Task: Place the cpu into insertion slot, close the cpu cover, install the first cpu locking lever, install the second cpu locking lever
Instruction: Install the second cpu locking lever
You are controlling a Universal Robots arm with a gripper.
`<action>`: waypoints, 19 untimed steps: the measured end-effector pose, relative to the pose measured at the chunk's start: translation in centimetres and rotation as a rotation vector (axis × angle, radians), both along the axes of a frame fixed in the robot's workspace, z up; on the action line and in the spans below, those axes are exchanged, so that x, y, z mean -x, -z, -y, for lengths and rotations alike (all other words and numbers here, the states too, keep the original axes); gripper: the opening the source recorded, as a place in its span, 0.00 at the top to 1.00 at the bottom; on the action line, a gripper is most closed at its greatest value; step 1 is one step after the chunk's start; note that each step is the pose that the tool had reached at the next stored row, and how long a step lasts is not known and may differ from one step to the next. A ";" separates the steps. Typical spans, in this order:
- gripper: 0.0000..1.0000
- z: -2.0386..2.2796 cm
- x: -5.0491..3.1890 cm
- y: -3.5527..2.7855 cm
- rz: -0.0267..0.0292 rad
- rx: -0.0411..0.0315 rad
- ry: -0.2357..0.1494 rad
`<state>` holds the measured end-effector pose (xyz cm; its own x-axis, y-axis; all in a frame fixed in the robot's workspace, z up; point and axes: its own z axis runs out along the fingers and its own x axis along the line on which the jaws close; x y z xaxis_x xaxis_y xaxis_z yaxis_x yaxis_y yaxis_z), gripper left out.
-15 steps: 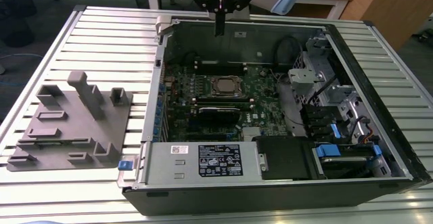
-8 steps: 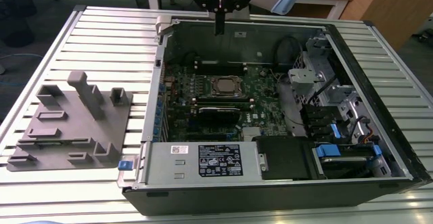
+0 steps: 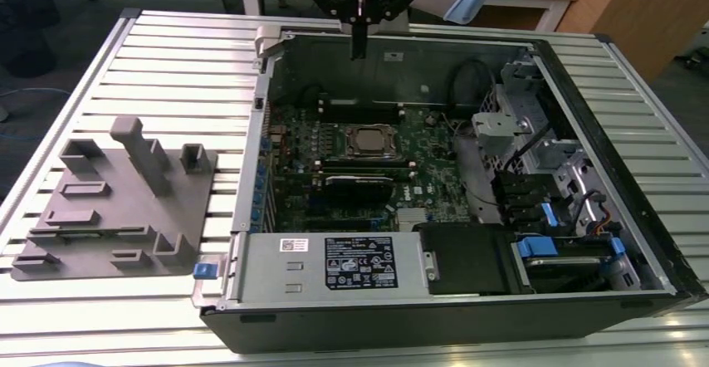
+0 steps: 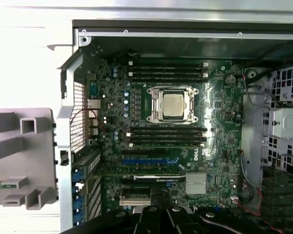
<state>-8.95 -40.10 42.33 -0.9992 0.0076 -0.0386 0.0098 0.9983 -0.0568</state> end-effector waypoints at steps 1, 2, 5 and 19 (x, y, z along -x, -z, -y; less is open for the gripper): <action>0.89 0.00 0.00 0.17 -0.0004 0.0002 0.001; 0.89 0.00 -0.01 0.35 -0.0005 0.0002 0.002; 0.89 0.01 -0.01 0.90 -0.0006 0.0001 0.005; 0.89 0.03 -0.01 1.84 -0.0024 -0.0099 0.009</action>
<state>-8.94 -40.13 40.49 -0.9992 0.0165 -0.0361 0.0182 0.9987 -0.0469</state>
